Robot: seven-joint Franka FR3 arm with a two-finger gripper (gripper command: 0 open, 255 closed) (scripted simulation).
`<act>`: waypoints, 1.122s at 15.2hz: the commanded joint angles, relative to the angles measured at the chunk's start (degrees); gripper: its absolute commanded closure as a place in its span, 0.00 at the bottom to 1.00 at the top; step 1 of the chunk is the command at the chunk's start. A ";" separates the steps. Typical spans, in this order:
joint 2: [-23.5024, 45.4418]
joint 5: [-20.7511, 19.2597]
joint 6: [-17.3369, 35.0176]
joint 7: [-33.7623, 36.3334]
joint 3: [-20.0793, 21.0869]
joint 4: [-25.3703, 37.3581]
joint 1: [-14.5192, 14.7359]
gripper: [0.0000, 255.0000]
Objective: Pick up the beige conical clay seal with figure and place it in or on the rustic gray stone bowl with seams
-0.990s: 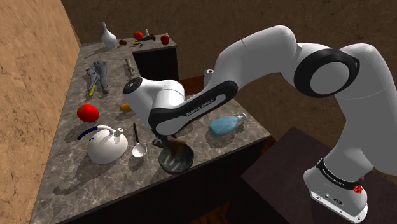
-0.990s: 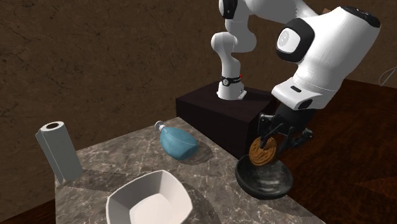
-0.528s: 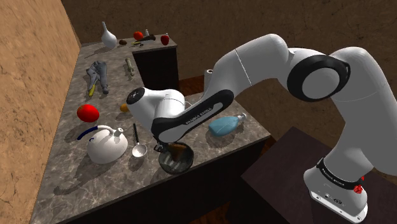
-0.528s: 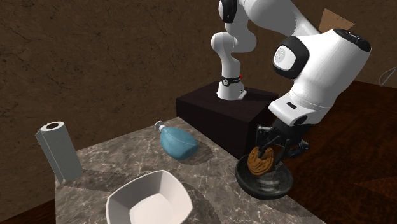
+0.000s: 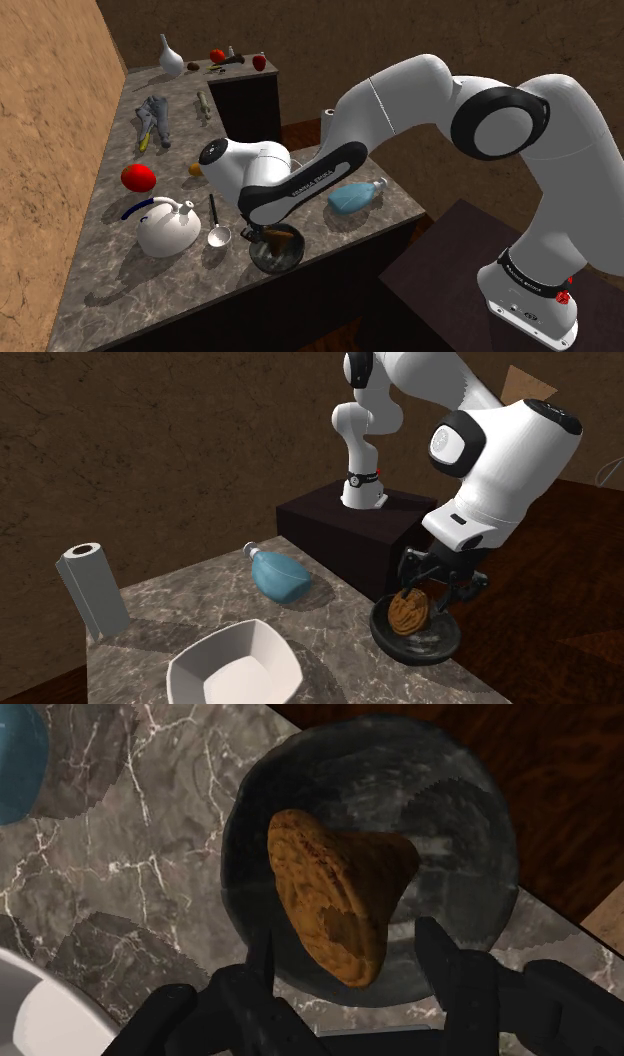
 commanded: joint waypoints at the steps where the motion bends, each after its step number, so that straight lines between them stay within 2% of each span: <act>1: -0.01 0.00 0.00 0.00 0.00 0.00 0.00 0.00; 5: -0.01 0.00 0.00 0.00 0.00 0.00 0.00 0.00; 9: -1.60 1.03 -6.07 -0.89 0.68 4.58 0.99 0.00; 17: -1.60 1.04 -6.07 -0.89 0.68 4.58 0.99 0.00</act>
